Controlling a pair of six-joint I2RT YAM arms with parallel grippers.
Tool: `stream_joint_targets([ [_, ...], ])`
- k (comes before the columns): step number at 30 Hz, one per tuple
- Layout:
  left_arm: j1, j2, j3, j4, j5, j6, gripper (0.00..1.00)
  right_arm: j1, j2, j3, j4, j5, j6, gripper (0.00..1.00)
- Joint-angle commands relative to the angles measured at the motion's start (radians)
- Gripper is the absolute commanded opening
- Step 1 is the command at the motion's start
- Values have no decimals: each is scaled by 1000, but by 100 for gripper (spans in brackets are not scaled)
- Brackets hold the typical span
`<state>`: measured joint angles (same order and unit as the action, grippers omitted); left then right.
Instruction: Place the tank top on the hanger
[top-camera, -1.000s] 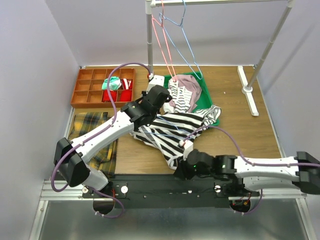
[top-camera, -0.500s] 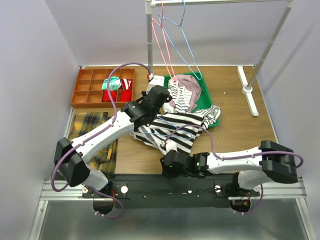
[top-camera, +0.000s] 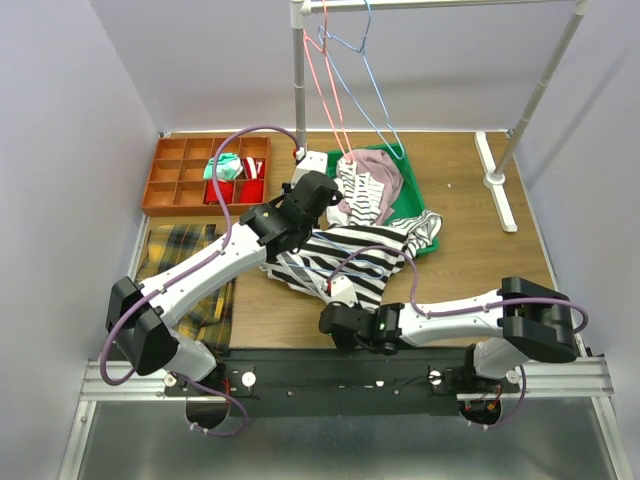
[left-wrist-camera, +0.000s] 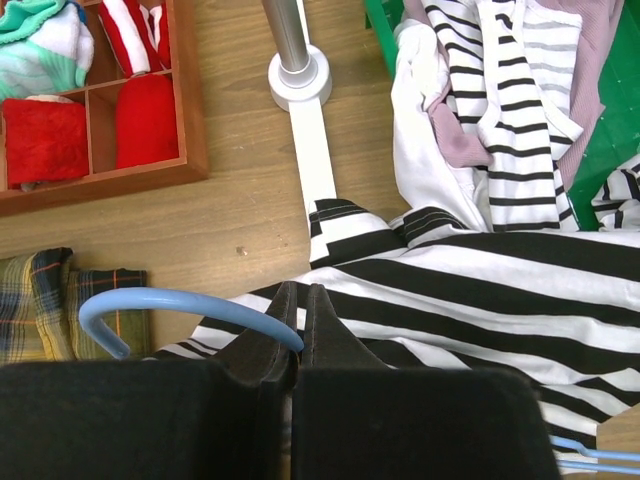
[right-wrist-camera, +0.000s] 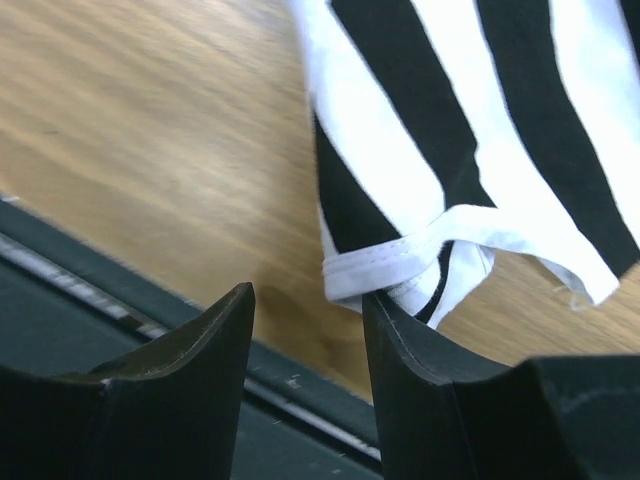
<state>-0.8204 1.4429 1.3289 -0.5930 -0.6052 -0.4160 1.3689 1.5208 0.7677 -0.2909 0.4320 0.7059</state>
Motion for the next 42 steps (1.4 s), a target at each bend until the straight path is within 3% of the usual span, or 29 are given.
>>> stream_joint_targets([
  [1, -5, -36, -7, 4, -4, -6, 0, 4, 32, 44, -77, 142, 23, 55],
  [6, -5, -39, -8, 4, 1, -6, 0, 4, 16, 47, -80, 195, 0, 53],
  [13, -3, -39, -5, 2, 7, 0, 0, -1, 44, 31, -8, 217, -49, 37],
  [20, -3, -61, -11, -5, 15, 3, 0, -54, -62, -4, 10, 185, -63, 1],
  [26, -5, -94, -33, -8, -5, 6, 0, -112, -255, -51, 12, 62, -37, 1],
  [31, -3, -127, -53, -1, -7, 3, 0, -198, -408, -131, 47, -136, -6, 1],
  [42, -2, -254, -103, 33, -5, 14, 0, -421, -556, -245, 90, -406, 67, 1],
])
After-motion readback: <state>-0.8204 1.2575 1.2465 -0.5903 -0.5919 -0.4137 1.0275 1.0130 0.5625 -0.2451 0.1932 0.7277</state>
